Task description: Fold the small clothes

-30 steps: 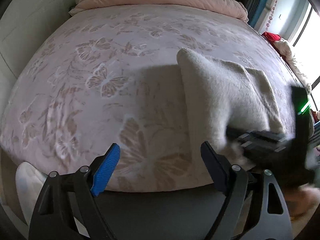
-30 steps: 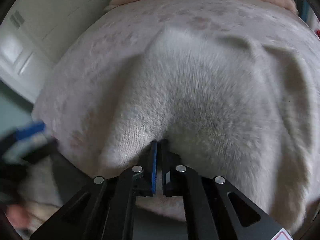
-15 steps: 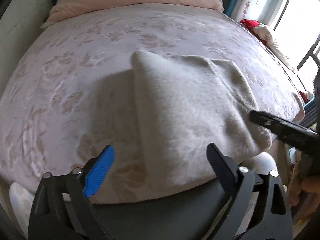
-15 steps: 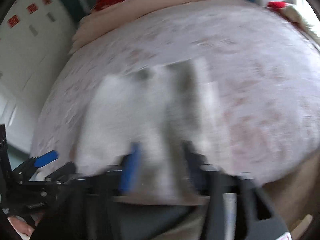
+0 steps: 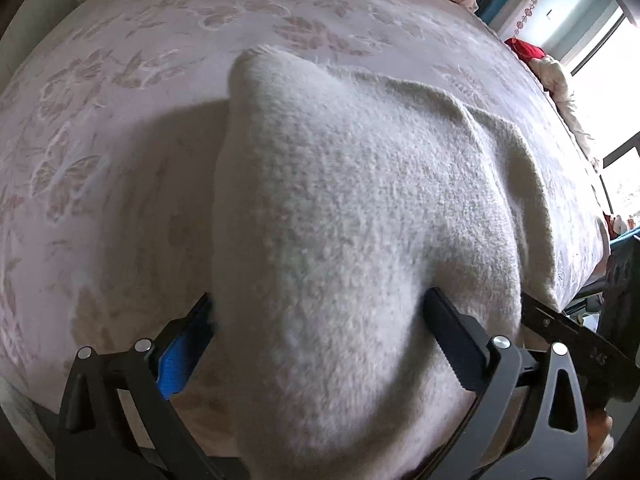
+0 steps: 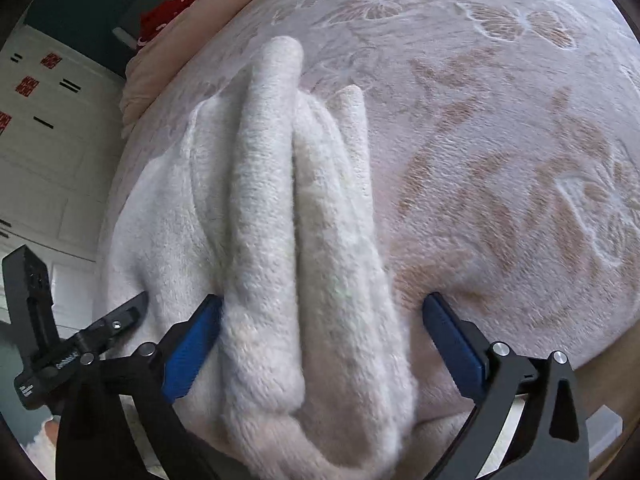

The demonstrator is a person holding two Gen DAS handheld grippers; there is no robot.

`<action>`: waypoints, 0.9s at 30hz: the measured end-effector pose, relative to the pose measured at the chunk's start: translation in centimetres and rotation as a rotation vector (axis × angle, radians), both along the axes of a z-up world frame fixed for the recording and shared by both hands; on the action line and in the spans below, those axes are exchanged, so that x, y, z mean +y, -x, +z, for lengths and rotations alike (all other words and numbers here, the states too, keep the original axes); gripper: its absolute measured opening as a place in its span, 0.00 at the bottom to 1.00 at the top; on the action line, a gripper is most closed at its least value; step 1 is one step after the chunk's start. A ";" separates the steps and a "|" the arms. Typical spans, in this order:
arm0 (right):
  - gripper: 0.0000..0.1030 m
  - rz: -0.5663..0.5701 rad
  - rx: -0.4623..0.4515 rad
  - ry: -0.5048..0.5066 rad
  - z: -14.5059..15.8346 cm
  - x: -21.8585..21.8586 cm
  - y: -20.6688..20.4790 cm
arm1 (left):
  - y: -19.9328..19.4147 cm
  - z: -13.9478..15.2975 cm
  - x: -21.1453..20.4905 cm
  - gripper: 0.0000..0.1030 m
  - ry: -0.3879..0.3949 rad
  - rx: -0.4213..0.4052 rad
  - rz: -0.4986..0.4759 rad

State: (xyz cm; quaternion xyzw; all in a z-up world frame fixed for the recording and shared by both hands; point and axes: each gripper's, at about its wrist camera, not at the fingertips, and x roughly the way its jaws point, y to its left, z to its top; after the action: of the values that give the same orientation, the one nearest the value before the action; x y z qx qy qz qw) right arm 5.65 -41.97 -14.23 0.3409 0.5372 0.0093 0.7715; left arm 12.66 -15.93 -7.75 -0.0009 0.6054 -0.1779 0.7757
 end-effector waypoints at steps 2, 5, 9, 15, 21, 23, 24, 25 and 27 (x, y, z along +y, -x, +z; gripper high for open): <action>0.95 -0.002 -0.011 -0.013 -0.8 -0.6 -1.0 | -0.2 -0.4 -0.4 0.96 0.016 0.015 0.008; 0.95 -0.002 -0.024 -0.029 -1.1 -0.4 -2.4 | -0.5 -0.7 -0.9 0.96 0.023 0.026 0.021; 0.64 0.012 -0.051 -0.052 -1.1 -0.9 -2.4 | -0.6 -0.5 -1.2 0.93 0.027 0.035 0.002; 0.35 -0.045 -0.061 -0.145 0.1 -0.9 -2.0 | 0.0 2.4 -1.6 0.53 0.009 0.006 -0.077; 0.34 -0.068 -0.155 -0.139 5.2 -0.3 -0.4 | 1.7 7.9 -2.3 0.45 0.028 -0.092 -0.147; 0.34 -0.074 -0.194 -0.129 7.7 -0.5 0.6 | 2.4 10.5 -2.4 0.45 0.055 -0.130 -0.161; 0.34 -0.080 -0.216 -0.125 8.9 -0.6 1.0 | 2.6 11.5 -2.4 0.45 0.066 -0.143 -0.167; 0.34 -0.085 -0.244 -0.119 10.3 -0.8 1.6 | 3.1 13.3 -2.5 0.45 0.088 -0.171 -0.180; 0.34 -0.098 -0.323 -0.089 14.0 -1.6 3.0 | 4.1 17.1 -2.6 0.45 0.135 -0.242 -0.206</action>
State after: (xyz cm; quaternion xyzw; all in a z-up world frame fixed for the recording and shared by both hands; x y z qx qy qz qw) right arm 2.62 -43.56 -0.24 0.3947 0.3882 0.0501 0.8312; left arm 8.52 -18.51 9.36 0.0305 0.4913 -0.2958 0.8187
